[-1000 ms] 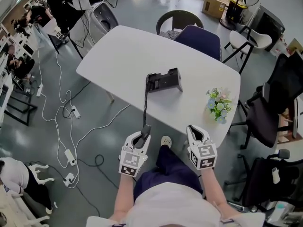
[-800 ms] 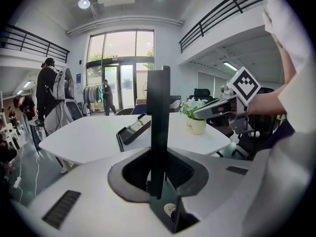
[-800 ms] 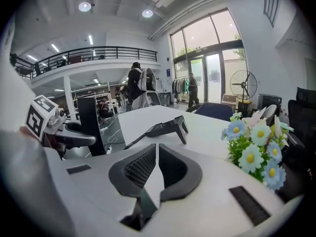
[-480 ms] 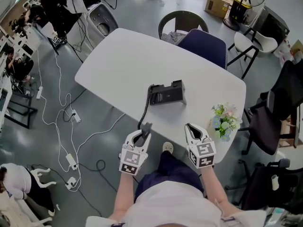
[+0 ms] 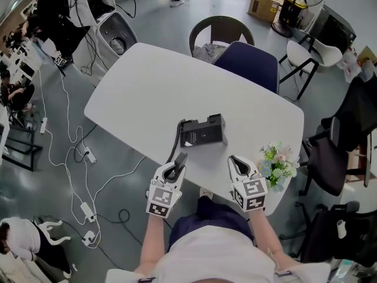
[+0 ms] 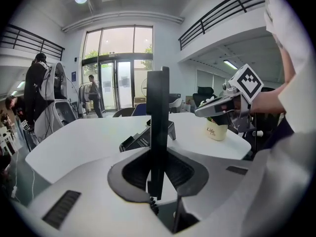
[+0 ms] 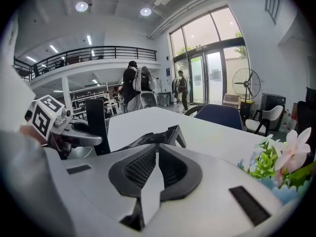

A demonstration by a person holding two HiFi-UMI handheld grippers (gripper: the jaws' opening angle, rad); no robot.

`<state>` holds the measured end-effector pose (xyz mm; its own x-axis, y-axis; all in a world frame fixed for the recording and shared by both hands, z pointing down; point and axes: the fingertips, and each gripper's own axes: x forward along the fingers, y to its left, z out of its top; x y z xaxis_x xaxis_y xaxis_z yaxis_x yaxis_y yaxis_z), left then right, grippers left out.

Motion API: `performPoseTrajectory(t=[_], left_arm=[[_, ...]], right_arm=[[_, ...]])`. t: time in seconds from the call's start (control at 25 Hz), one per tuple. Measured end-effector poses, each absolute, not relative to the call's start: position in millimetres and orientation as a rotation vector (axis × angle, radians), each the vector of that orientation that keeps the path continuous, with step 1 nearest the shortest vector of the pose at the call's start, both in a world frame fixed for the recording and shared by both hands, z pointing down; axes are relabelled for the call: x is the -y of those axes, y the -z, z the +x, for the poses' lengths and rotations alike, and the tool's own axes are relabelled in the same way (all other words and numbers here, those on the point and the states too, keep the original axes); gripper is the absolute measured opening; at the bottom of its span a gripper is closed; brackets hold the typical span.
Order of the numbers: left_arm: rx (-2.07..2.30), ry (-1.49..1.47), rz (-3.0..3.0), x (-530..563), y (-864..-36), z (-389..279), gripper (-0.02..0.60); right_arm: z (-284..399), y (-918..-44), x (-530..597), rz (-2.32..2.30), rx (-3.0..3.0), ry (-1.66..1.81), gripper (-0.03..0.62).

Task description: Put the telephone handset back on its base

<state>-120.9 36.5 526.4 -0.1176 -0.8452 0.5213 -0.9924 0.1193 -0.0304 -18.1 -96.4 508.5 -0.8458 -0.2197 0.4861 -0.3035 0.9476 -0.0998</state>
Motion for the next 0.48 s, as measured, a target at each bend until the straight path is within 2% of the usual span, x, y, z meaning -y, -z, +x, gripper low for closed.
performPoseTrajectory(t=[0.48], left_arm=[[1.975,-0.587,1.794,-23,-529,-138,0.084]], right_arm=[[-42,-512,111,0.345,2.663,-0.278,0.041]])
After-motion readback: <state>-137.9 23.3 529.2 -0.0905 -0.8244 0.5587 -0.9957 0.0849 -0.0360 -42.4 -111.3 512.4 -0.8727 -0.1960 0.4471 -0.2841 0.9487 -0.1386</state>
